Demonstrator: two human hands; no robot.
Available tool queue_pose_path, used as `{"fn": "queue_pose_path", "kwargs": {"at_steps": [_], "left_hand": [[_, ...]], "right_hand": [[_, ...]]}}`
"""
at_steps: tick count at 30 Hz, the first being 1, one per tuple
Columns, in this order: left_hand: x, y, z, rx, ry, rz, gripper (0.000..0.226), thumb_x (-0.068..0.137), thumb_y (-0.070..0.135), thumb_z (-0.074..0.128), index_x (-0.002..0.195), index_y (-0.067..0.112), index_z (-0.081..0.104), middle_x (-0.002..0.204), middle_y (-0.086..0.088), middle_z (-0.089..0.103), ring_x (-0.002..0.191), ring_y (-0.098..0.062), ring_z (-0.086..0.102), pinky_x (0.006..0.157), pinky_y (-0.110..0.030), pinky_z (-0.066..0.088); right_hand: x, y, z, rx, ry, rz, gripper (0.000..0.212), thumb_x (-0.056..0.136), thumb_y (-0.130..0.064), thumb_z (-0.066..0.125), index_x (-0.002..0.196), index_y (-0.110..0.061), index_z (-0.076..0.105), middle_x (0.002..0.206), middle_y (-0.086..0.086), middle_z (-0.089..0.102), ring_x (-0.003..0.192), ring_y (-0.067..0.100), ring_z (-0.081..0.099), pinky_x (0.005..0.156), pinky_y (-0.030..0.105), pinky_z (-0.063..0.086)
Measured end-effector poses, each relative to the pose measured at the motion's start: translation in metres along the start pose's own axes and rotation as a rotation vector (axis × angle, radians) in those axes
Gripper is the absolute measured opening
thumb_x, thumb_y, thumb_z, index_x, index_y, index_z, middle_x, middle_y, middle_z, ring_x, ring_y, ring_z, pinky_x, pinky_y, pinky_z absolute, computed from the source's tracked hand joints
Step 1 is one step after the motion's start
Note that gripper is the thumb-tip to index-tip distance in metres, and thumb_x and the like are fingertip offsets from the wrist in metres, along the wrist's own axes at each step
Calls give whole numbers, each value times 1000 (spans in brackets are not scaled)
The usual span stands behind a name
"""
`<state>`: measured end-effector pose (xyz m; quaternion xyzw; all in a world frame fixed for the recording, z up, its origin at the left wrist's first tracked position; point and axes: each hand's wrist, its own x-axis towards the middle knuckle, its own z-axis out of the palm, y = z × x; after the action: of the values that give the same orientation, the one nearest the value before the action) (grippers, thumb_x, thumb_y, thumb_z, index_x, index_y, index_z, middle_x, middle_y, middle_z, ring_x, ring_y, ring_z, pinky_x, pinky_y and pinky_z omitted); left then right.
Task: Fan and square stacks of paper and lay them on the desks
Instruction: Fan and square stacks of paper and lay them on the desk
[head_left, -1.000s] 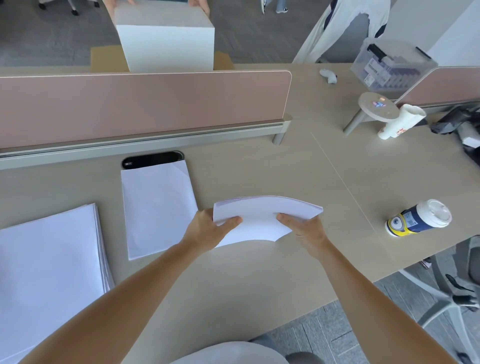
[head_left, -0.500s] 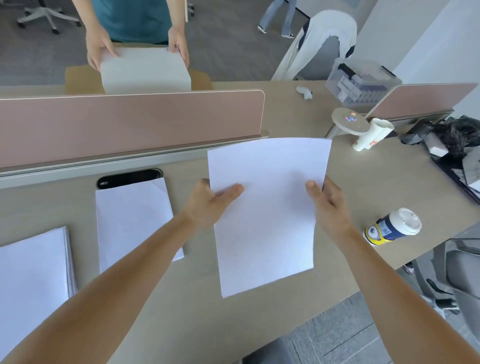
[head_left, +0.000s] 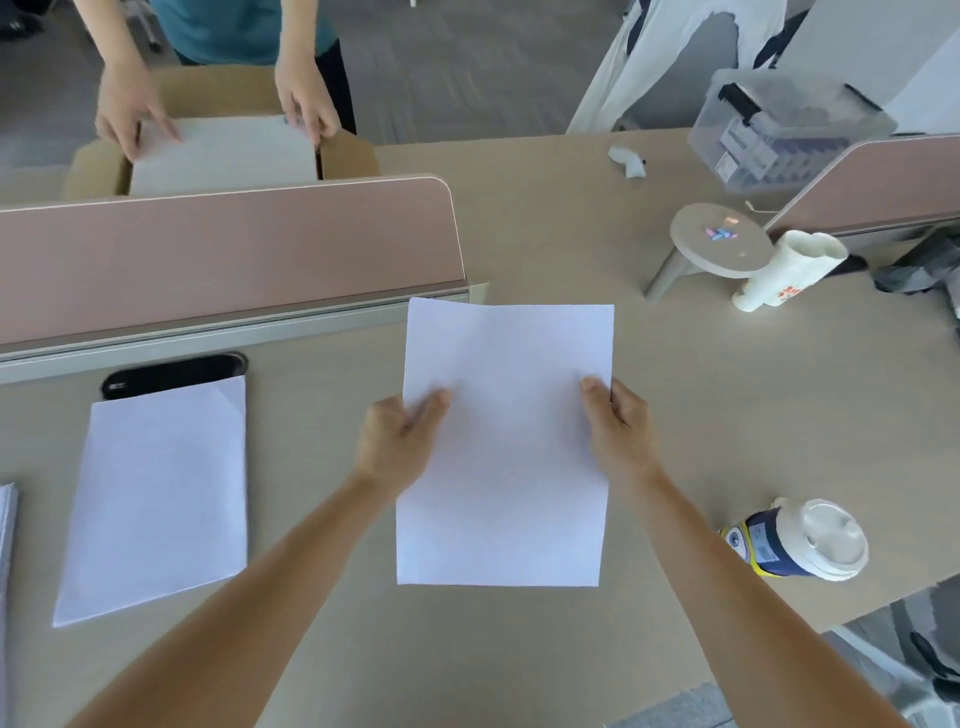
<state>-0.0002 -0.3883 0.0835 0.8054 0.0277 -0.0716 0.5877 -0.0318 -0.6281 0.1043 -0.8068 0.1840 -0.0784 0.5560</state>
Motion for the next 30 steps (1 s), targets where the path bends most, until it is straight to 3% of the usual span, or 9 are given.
{"fn": "queue_pose_path", "kwargs": {"at_steps": [5, 9, 11, 13, 19, 22, 25, 28, 30], "left_hand": [[23, 1, 57, -45, 119, -358, 47, 91, 47, 64, 60, 14, 50, 59, -2, 44, 56, -19, 41, 54, -29, 34], [20, -12, 85, -274, 89, -685, 31, 89, 46, 67, 85, 15, 67, 81, -5, 68, 76, -29, 68, 77, -44, 57], [14, -31, 100, -132, 79, -632, 36, 84, 48, 66, 88, 13, 70, 82, -8, 71, 81, -33, 72, 76, -49, 58], [12, -43, 113, 96, 72, -586, 39, 88, 48, 61, 99, 12, 70, 88, -8, 71, 84, -32, 71, 65, -41, 56], [53, -42, 127, 84, 178, -588, 26, 92, 42, 62, 100, 18, 69, 82, 2, 69, 70, -14, 65, 52, -23, 44], [80, -41, 137, 130, 143, -577, 26, 92, 41, 61, 99, 18, 68, 82, -3, 69, 68, -21, 64, 53, -25, 45], [108, -46, 151, 164, 101, -584, 26, 92, 42, 59, 98, 18, 66, 82, -5, 67, 68, -24, 63, 51, -25, 44], [128, -51, 163, 197, 105, -588, 26, 92, 43, 58, 101, 19, 64, 82, -4, 64, 69, -26, 62, 54, -27, 46], [139, -60, 169, 212, 115, -605, 31, 91, 44, 58, 106, 18, 65, 88, -5, 66, 78, -29, 65, 62, -33, 51]], "right_hand": [[46, 42, -23, -63, -129, 53, 37, 103, -29, 47, 71, -13, 35, 60, -13, 30, 53, 7, 27, 51, 26, 26], [75, 62, -21, -173, -212, 169, 37, 101, -30, 43, 68, -20, 29, 62, -9, 28, 55, 12, 27, 51, 26, 25], [84, 77, -13, -230, -248, 269, 37, 99, -31, 42, 67, -20, 28, 62, -7, 29, 55, 16, 27, 53, 28, 23], [87, 88, -5, -305, -286, 349, 36, 99, -30, 42, 66, -19, 30, 62, -4, 33, 54, 17, 30, 51, 26, 24], [129, 91, -11, -80, -337, 385, 36, 95, -35, 55, 70, -19, 35, 72, -3, 38, 61, 19, 36, 54, 27, 28], [148, 106, -11, -217, -381, 432, 21, 95, -32, 53, 93, -12, 54, 91, 5, 56, 74, 23, 52, 56, 29, 36], [167, 118, -5, -291, -299, 489, 30, 93, -35, 52, 112, -11, 53, 100, 6, 61, 82, 27, 60, 59, 29, 41], [185, 126, -4, -368, -277, 513, 15, 88, -33, 53, 91, -20, 47, 76, -1, 50, 59, 20, 49, 49, 26, 32], [189, 135, -7, -448, -325, 544, 15, 86, -31, 53, 83, -23, 41, 74, -3, 44, 56, 16, 43, 46, 26, 27]]}}
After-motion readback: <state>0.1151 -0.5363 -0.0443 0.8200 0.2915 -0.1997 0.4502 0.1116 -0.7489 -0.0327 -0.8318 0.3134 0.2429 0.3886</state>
